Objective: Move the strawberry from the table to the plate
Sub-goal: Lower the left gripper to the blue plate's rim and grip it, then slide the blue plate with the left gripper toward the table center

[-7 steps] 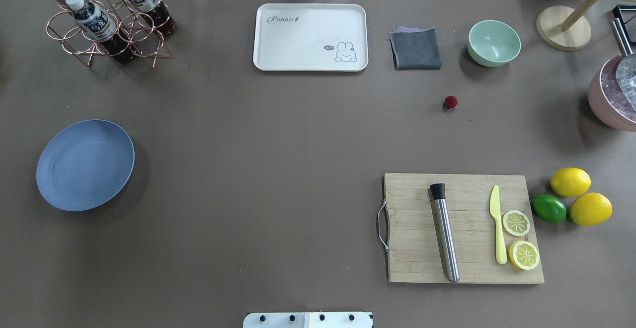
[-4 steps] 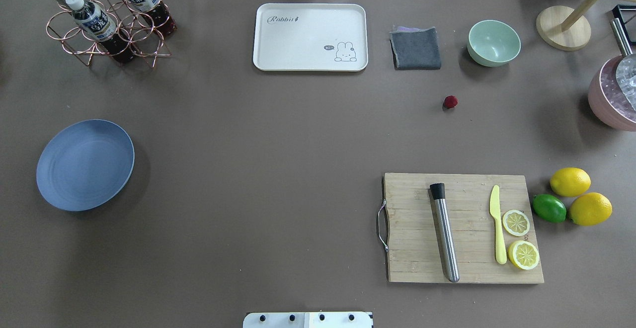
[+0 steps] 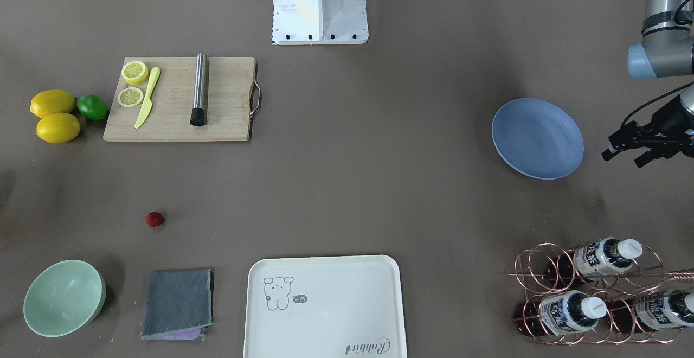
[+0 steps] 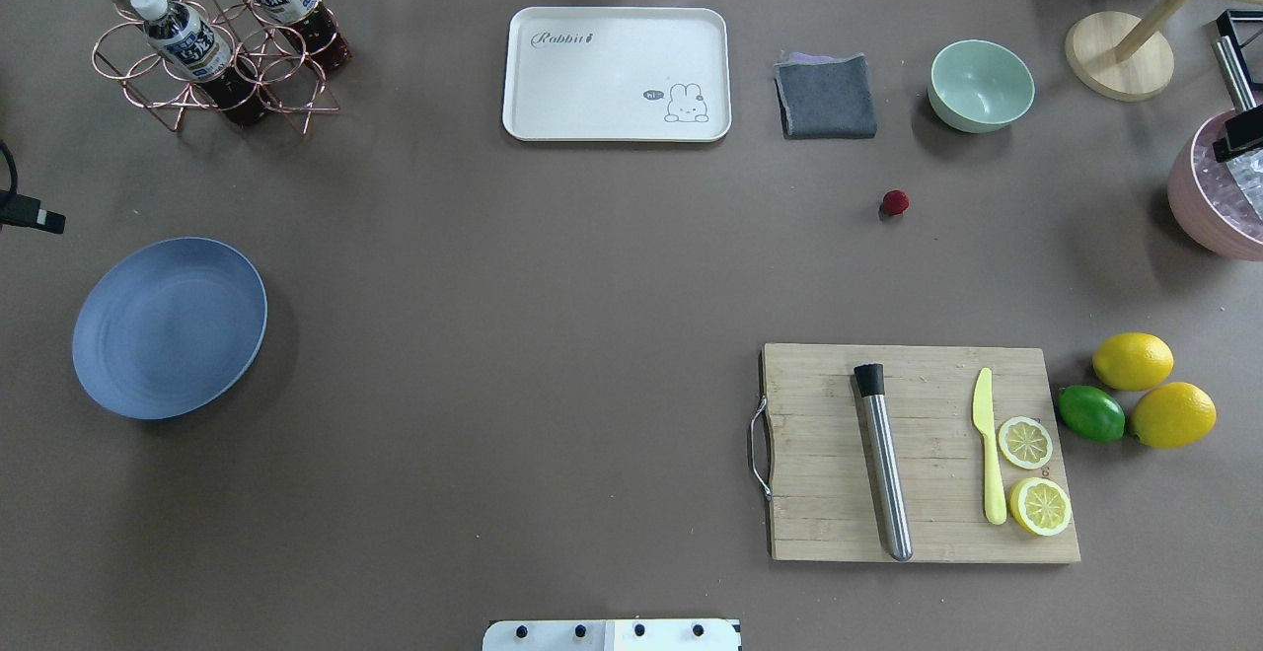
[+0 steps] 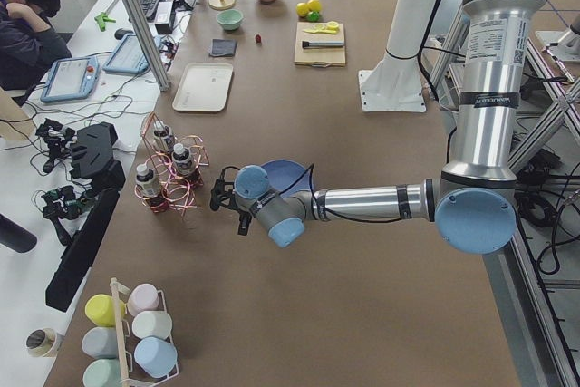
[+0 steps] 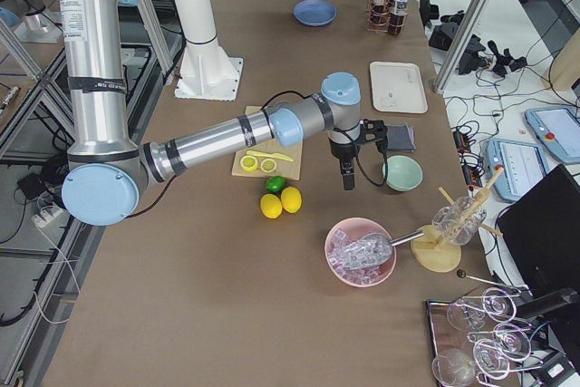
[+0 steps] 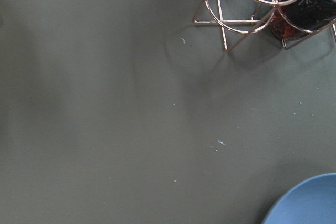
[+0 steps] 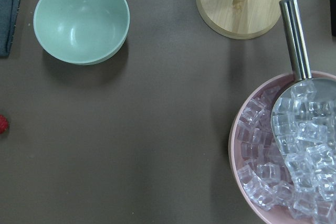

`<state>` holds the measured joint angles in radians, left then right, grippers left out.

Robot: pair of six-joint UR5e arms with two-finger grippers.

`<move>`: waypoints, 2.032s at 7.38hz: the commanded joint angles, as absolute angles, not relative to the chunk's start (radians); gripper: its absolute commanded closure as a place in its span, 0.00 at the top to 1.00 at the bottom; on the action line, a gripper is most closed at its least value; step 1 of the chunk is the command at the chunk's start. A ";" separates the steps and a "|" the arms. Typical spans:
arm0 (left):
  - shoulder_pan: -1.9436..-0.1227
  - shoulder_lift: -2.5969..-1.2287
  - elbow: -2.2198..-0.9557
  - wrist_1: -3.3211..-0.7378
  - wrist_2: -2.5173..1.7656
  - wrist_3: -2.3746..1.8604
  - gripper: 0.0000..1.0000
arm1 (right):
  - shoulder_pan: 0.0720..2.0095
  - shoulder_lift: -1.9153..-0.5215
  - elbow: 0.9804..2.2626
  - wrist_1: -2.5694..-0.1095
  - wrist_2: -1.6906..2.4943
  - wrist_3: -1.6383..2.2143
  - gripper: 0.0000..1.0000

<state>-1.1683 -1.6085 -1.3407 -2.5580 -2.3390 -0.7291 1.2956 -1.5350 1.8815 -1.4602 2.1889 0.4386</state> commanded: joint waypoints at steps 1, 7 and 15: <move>-1.099 -1.608 -1.319 -2.621 -2.312 -0.788 0.97 | 1.270 -1.554 1.878 -1.436 2.181 0.453 1.00; -1.000 -1.589 -1.287 -2.809 -2.281 -0.933 0.00 | 1.255 -1.562 1.878 -1.424 2.178 0.453 1.00; -0.945 -1.768 -1.425 -2.790 -2.333 -1.322 0.00 | 1.255 -1.560 1.878 -1.425 2.180 0.453 1.00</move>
